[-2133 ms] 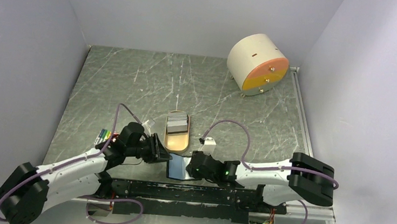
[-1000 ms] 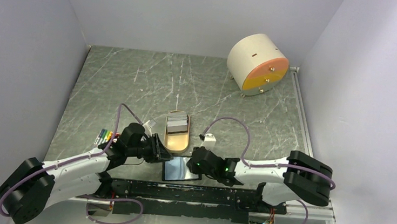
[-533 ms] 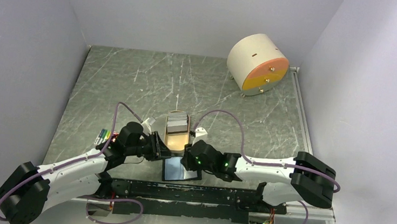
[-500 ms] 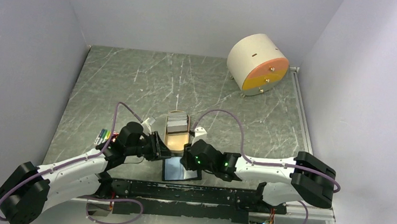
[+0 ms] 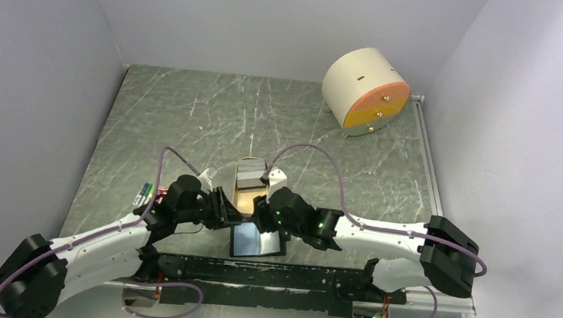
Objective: Put the credit cards into the card holder
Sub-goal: Open the card holder at the center of the board, then pick up the credit card from the storage box.
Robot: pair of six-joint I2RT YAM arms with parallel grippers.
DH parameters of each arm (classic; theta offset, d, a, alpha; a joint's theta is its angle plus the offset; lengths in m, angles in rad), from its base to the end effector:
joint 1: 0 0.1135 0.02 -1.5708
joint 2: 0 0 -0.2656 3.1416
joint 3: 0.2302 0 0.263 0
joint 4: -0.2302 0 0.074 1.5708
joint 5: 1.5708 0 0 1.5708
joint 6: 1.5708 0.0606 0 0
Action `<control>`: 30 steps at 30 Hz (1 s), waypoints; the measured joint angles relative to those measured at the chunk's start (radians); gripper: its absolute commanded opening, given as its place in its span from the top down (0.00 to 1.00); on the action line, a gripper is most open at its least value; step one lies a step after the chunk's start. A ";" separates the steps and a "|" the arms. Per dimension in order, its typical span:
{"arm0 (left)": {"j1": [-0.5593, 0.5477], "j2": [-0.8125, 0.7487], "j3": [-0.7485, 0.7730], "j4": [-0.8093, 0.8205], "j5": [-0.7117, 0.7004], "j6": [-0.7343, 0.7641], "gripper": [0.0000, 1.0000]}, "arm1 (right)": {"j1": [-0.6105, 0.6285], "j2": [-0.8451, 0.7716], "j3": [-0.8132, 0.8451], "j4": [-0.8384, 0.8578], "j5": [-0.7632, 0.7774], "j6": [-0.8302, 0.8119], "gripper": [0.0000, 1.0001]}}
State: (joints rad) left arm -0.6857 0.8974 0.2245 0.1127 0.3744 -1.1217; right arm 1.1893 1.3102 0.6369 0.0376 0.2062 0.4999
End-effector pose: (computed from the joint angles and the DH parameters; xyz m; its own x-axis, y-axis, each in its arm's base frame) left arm 0.1427 -0.1454 0.1392 -0.9255 -0.3261 -0.1927 -0.0105 0.5307 -0.8475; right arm 0.1219 0.2705 0.1782 -0.6001 -0.2356 -0.7645 -0.6375 0.7182 0.2790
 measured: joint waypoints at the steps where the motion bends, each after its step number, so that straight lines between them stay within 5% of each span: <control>1: 0.000 -0.010 -0.004 -0.005 -0.005 -0.004 0.58 | -0.006 -0.002 0.009 -0.002 0.008 -0.017 0.52; 12: 0.095 -0.130 0.062 -0.207 -0.085 0.035 0.50 | -0.101 -0.039 0.053 0.054 -0.014 -0.374 0.40; 19: 0.264 -0.109 0.070 -0.189 -0.011 0.048 0.52 | -0.140 0.107 0.203 0.034 -0.088 -0.676 0.34; 30: 0.282 -0.131 0.047 -0.192 0.048 0.085 0.52 | -0.239 0.278 0.285 -0.005 -0.268 -0.995 0.31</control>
State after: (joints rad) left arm -0.4042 0.7666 0.2718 -0.0788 0.4221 -1.0363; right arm 0.9501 1.5883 0.9218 0.0326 -0.0620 -0.4946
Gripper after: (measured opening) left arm 0.483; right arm 0.686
